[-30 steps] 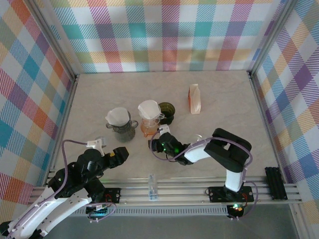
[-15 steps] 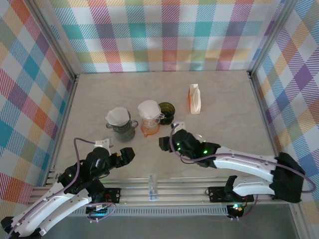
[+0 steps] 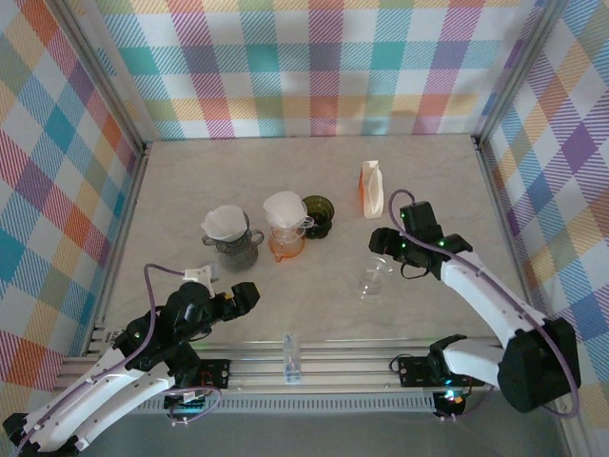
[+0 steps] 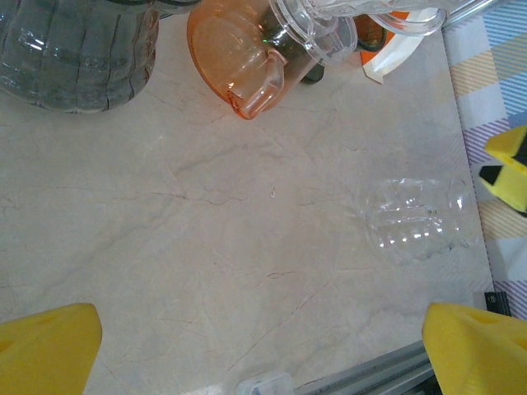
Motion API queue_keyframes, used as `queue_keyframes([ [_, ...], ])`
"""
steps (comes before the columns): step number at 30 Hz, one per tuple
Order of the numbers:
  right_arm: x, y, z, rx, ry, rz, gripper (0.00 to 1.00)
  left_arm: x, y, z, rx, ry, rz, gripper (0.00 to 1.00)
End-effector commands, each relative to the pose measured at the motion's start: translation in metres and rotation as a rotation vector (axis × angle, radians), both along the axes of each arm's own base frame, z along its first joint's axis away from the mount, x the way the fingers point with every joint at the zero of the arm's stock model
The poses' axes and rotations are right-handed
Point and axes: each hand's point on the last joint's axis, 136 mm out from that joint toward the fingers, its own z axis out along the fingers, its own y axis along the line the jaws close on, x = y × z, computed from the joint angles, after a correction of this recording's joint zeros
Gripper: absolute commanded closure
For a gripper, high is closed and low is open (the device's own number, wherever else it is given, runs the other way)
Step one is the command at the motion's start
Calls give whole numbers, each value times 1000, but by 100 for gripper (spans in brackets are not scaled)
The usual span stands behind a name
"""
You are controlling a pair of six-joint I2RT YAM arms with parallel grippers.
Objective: Place the coffee filter in the dripper
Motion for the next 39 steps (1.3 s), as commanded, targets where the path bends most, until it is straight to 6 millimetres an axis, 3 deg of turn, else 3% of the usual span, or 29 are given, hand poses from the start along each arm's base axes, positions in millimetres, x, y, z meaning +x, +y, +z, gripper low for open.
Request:
queue_keyframes([
  [1, -3, 20, -3, 114, 20, 120, 22, -4, -1, -6, -27, 16, -1, 0],
  [5, -5, 33, -2, 164, 25, 162, 22, -5, 3, -10, -29, 18, 8, 0],
  [14, -37, 48, -18, 110, 71, 106, 26, -4, 2, -16, -35, 26, 18, 0],
  [29, -56, 125, -6, 131, 44, 254, 26, -6, 6, -22, -29, 37, 30, 0],
  [33, -55, 119, 0, 89, 27, 249, 25, -7, 8, -21, -29, 35, 32, 0],
  [39, -41, 88, 36, -23, -109, 217, 25, -8, 10, -20, -37, 26, 35, 0],
])
